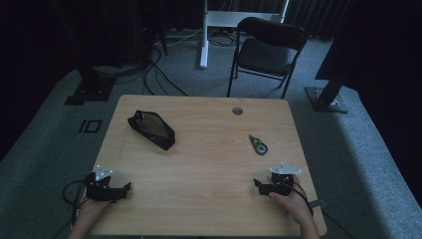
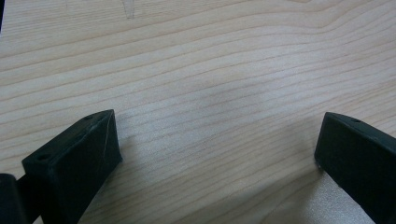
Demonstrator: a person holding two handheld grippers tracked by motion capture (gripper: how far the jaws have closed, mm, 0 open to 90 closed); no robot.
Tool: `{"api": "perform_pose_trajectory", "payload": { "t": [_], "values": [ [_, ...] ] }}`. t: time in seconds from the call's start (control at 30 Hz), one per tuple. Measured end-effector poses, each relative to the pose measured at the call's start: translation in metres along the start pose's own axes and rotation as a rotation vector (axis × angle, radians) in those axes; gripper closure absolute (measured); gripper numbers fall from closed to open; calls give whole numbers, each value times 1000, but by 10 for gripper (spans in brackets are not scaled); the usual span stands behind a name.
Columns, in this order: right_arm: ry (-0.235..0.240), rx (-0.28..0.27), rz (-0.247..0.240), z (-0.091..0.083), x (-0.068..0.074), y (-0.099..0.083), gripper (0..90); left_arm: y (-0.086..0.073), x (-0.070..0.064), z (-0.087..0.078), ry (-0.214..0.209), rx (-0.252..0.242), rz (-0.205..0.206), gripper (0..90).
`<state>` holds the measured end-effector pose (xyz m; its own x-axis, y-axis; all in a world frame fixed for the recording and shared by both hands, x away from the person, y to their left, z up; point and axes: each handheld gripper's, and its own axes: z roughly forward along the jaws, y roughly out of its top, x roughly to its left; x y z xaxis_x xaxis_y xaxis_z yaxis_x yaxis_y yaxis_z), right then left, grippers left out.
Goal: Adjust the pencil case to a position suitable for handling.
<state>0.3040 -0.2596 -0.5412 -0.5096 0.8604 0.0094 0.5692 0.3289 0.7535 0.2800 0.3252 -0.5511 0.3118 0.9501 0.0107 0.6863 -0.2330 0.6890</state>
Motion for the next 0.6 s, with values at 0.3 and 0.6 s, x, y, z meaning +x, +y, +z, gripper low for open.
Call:
{"api": "perform_pose_trajectory", "payload": {
  "t": [0.3, 0.6],
  "values": [
    [-1, -26, -5, 10, 10, 15, 153, 0, 0, 0, 0, 0, 0, 1],
    [48, -60, -10, 21, 23, 32, 153, 0, 0, 0, 0, 0, 0, 1]
  ]
}}
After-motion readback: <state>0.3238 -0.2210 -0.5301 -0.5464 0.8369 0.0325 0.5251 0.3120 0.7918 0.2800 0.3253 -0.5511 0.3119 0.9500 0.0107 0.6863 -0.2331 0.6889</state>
